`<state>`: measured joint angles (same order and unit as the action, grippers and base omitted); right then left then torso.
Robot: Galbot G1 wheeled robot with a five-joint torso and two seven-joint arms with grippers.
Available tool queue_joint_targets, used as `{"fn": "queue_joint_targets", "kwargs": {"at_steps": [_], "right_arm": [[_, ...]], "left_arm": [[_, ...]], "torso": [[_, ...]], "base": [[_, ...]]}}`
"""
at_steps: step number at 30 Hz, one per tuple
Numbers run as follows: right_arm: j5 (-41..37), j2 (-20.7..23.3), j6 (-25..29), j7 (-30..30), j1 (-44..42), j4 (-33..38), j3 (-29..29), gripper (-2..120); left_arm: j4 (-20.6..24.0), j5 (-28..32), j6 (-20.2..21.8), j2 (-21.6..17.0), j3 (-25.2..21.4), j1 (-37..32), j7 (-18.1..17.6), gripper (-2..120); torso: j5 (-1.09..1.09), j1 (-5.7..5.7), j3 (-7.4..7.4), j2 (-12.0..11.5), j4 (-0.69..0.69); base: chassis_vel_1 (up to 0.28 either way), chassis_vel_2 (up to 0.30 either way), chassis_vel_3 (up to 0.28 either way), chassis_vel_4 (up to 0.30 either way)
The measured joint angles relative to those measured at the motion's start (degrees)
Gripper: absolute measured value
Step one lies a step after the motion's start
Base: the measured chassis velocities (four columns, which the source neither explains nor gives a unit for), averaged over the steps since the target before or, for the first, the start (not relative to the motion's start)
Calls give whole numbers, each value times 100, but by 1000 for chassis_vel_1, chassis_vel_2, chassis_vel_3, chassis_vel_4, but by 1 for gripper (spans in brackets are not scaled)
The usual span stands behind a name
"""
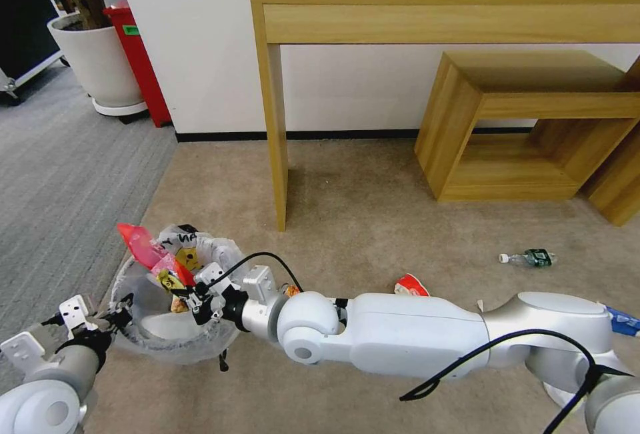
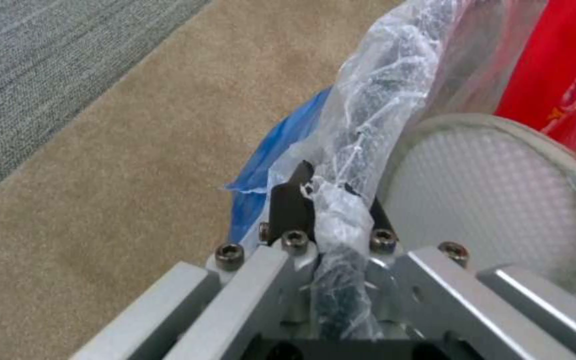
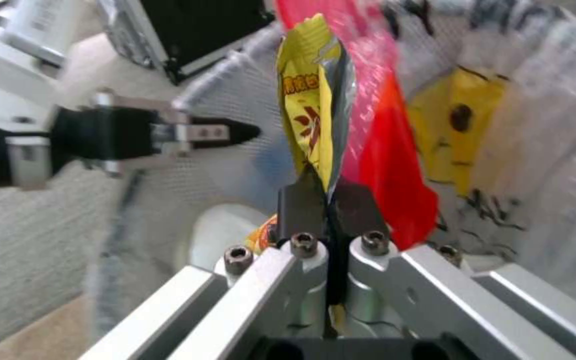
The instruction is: Pick up the trash bin and place the garbage on the floor into it.
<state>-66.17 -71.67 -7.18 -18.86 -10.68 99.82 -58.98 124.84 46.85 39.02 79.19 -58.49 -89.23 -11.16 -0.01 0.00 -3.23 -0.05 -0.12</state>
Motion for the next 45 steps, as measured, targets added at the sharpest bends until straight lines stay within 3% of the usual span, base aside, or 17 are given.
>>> {"fn": "queue_joint_targets", "kwargs": {"at_steps": [4,6,12,18,24,30,45], "right_arm": [[27,14,-16,-42,-37,-31,24,2],[59,32,-47,-61,-80,-44,43,15],[95,31,-47,-78,-96,-43,71,31],[133,106,7,-17,-112,19,167,59],[205,161,95,97,-116,49,212,75],[308,180,252,244,-132,64,259,98],[733,191,882,641,-351,9,513,100]], "left_arm": [[0,0,-6,-5,1,-6,6,1],[0,-4,-9,7,24,-4,10,1],[-20,-30,-13,20,49,4,15,1],[-85,-63,-21,27,69,15,23,1],[-91,-66,-22,27,93,30,23,1],[-102,-73,-25,25,107,31,23,1],[-100,-101,-52,40,95,-17,64,1]], "torso": [[0,0,0,0,0],[0,0,0,0,0],[0,0,0,0,0],[1,0,0,0,0],[1,0,0,0,0],[1,0,0,0,0],[1,0,0,0,0]], "base": [[0,0,0,0],[0,0,0,0],[0,0,0,0],[0,0,0,0],[0,0,0,0],[0,0,0,0],[0,0,0,0]]}}
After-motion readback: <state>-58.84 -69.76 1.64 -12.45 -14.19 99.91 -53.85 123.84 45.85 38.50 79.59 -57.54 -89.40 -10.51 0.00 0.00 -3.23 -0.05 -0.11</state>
